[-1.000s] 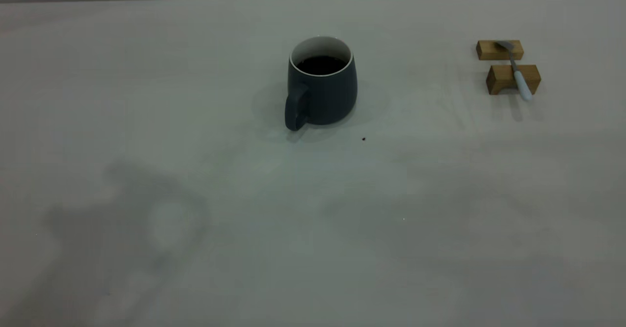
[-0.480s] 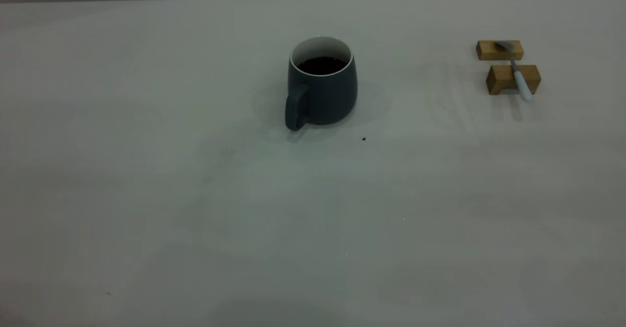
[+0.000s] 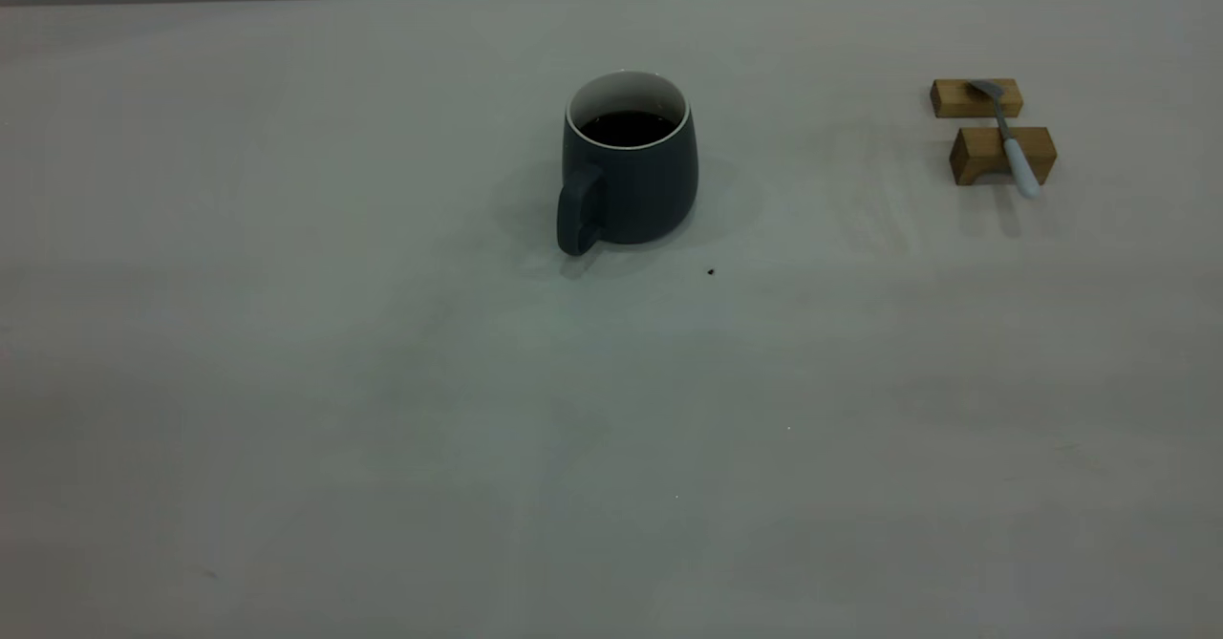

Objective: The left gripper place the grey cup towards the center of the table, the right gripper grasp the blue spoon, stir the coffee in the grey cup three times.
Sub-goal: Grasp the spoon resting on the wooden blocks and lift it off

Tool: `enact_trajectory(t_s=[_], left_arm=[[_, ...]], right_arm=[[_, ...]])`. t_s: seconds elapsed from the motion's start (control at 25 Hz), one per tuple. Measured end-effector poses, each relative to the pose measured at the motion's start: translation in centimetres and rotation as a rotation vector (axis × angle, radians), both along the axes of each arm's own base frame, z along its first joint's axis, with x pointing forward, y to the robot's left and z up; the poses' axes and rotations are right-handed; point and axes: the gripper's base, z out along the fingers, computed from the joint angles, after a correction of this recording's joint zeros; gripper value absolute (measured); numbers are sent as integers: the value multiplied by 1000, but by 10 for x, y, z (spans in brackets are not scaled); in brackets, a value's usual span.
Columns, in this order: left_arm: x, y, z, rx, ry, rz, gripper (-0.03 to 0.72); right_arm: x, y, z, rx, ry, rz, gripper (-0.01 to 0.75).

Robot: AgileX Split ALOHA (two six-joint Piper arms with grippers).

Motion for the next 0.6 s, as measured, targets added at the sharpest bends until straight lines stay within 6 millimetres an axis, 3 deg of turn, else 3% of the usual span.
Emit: enact_trajectory(t_s=[0.32, 0.6], left_arm=[[-22, 0, 0, 1, -153, 4, 300], [-29, -1, -1, 9, -199, -13, 299]], right_arm=[[0, 0, 0, 0, 0, 0, 238], [0, 0, 0, 0, 0, 0, 239]])
